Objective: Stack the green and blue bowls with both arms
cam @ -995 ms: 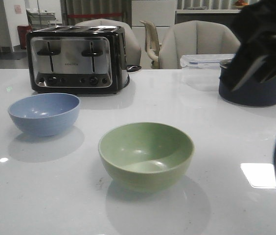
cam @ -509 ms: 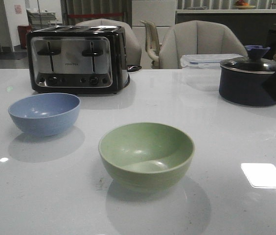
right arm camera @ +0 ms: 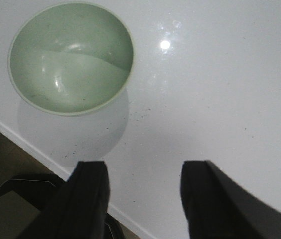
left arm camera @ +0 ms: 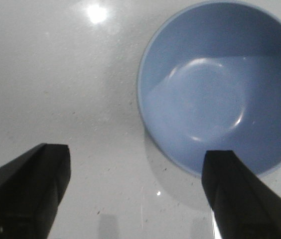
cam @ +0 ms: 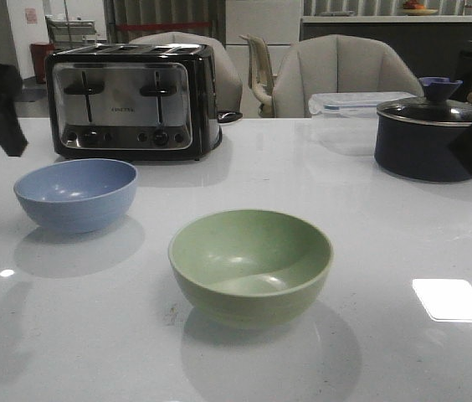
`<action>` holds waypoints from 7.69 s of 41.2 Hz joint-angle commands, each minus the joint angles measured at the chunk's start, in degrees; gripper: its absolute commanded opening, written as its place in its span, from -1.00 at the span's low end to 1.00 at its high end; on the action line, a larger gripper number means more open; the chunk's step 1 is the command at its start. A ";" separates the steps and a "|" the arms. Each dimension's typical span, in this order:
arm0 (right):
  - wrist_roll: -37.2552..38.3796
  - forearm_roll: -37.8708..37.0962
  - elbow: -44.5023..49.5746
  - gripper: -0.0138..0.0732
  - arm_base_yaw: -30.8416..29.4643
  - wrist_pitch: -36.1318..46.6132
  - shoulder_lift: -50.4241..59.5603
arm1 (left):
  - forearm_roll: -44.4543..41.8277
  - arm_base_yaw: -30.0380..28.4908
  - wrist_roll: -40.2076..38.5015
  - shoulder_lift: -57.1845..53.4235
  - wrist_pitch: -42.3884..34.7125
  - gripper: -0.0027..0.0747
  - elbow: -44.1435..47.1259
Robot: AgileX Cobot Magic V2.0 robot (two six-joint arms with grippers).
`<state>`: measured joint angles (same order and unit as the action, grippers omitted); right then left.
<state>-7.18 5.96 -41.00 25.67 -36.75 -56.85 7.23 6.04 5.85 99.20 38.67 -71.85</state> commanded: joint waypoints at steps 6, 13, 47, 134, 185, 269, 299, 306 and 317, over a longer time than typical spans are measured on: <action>-0.76 -0.11 -1.42 0.36 0.01 3.16 0.99 | 0.54 1.05 0.19 6.39 -2.71 0.57 -9.24; -0.76 -0.11 -1.42 0.36 0.01 3.16 0.99 | 0.18 1.05 0.19 10.76 -3.47 0.57 -11.67; -0.76 -0.11 -1.42 0.36 0.01 3.16 0.99 | 0.18 1.05 0.19 9.11 0.88 -0.67 -14.11; -0.76 -0.11 -1.42 0.36 0.01 3.21 0.99 | 1.66 29.68 0.19 -17.00 14.91 0.35 -9.21; 0.75 -1.27 6.43 0.36 -0.04 -6.37 23.68 | -0.55 29.68 0.19 -66.72 1.51 -0.08 31.05; 2.84 -0.68 7.14 -0.60 -0.04 -6.39 24.05 | -0.21 -0.40 0.19 -100.76 -38.67 -0.67 70.76; 2.84 -0.68 7.14 -0.60 -0.04 -6.45 24.05 | -5.62 0.32 -5.85 -100.76 -38.67 -0.67 73.26; 2.84 -0.68 7.14 -0.60 -0.04 -6.45 24.05 | -5.90 0.32 -6.35 -100.76 -39.17 -0.67 73.26; 2.84 -0.68 7.14 -0.60 -0.04 -6.45 24.05 | -5.68 0.20 -6.35 -100.76 -43.27 -0.67 73.26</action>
<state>-4.58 5.02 -32.33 25.67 -46.59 -32.83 1.52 5.91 0.00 -0.24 1.59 0.23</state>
